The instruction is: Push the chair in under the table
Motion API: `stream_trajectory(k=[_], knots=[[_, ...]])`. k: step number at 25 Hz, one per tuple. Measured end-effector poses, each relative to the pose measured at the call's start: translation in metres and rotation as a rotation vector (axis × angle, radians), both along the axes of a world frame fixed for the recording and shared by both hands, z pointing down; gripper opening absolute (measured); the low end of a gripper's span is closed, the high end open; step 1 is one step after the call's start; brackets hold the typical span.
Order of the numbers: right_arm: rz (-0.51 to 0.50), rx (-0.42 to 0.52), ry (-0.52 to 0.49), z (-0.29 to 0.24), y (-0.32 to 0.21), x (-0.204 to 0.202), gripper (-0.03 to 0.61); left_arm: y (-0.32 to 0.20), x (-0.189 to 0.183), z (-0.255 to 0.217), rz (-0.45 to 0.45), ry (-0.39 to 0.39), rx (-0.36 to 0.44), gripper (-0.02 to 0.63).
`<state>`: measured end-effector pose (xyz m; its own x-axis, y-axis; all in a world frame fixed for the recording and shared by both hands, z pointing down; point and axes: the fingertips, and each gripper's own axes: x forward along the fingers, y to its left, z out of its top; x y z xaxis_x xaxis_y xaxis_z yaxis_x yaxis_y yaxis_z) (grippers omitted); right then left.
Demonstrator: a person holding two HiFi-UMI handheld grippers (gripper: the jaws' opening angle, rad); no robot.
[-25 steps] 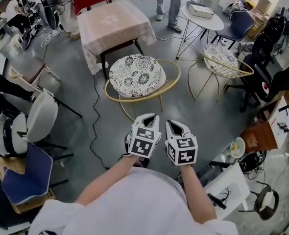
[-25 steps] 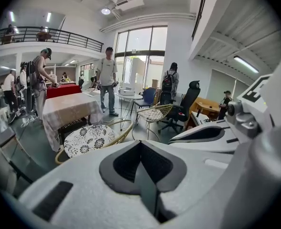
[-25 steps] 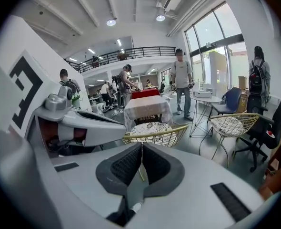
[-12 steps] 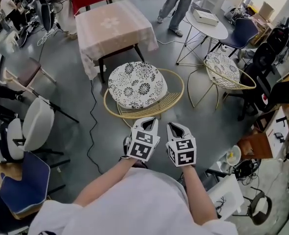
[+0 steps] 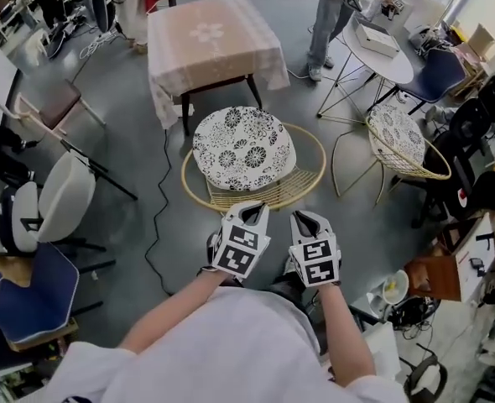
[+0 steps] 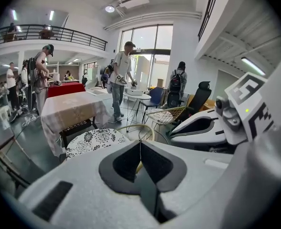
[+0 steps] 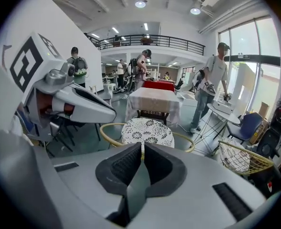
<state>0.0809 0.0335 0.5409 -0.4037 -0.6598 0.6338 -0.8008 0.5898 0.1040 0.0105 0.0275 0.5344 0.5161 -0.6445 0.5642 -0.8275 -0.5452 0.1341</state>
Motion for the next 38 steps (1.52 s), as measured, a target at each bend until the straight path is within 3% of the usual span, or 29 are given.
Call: stream_trajectory(k=[9, 17, 26, 33, 38], knots=[[-0.305, -0.01, 0.095, 0.02, -0.026, 0.019, 0.005, -0.016, 0.026, 0.021, -0.131, -0.027, -0.027, 0.006], [-0.621, 0.064, 0.28, 0.044, -0.041, 0.036, 0.005, -0.01, 0.032, 0.046, -0.135, -0.146, -0.084, 0.018], [-0.899, 0.132, 0.419, 0.07, -0.047, 0.035, 0.006, -0.007, 0.019, 0.08, 0.05, -0.474, -0.085, 0.101], [-1.049, 0.174, 0.507, 0.086, -0.053, 0.039, 0.055, 0.001, 0.013, 0.104, 0.178, -0.621, -0.121, 0.133], [-1.153, 0.234, 0.599, 0.104, -0.057, 0.03, 0.077, -0.003, 0.006, 0.12, 0.258, -0.779, -0.118, 0.133]])
